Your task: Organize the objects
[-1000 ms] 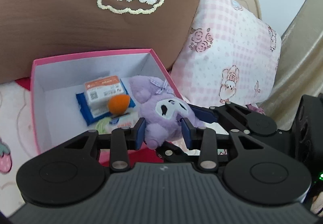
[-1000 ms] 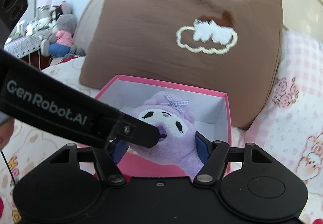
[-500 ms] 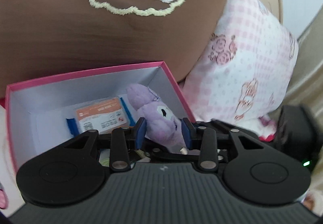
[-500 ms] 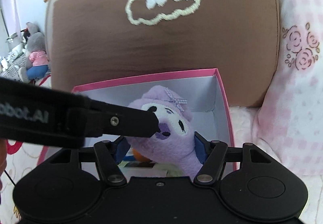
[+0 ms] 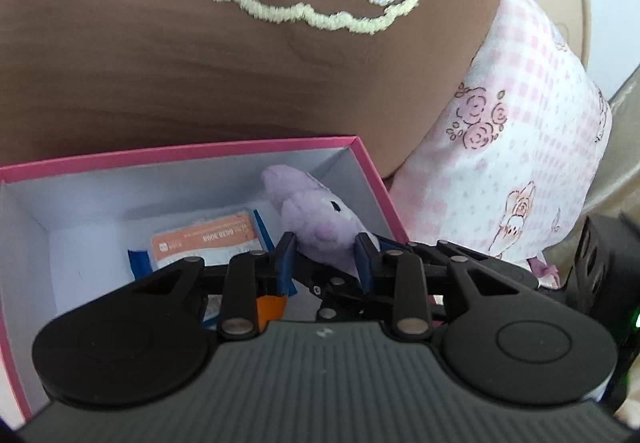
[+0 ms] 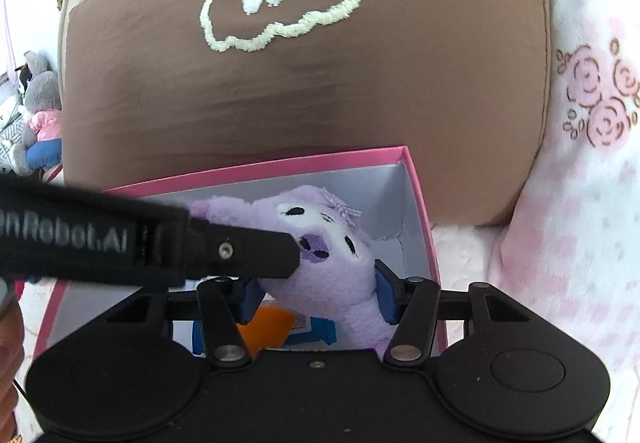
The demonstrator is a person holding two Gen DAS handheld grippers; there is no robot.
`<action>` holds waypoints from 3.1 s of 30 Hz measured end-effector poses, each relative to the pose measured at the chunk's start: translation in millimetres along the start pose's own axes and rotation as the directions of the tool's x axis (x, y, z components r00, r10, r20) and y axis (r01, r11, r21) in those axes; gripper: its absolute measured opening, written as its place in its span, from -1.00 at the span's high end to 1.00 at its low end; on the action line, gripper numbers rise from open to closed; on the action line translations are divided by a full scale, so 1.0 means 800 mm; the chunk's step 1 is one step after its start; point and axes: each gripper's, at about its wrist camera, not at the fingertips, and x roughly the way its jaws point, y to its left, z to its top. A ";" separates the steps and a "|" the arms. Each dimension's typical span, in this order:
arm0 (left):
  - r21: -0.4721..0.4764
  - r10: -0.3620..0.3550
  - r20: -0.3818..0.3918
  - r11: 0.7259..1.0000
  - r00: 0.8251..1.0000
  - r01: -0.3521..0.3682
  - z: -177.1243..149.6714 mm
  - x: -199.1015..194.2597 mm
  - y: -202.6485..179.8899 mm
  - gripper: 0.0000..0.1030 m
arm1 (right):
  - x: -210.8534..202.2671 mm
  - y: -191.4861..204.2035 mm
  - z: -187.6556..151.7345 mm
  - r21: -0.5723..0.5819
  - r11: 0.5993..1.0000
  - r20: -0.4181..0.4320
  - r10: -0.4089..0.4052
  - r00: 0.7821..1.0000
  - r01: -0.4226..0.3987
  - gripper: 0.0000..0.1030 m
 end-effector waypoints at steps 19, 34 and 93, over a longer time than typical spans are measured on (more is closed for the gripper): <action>-0.037 0.095 0.059 0.995 0.994 -0.093 -0.030 -0.028 0.014 0.42 | -0.010 0.019 -0.034 -0.150 0.984 0.042 -0.093 0.995 0.098 -0.17; -0.006 0.106 0.057 0.994 0.993 -0.105 -0.062 -0.091 -0.009 0.42 | -0.078 0.013 -0.061 -0.041 0.998 0.065 0.042 0.997 -0.040 -0.18; -0.013 0.264 0.054 0.965 0.963 -0.263 -0.191 -0.305 -0.078 -1.00 | -0.290 0.066 -0.123 0.024 0.989 0.082 -0.147 0.986 0.146 -0.99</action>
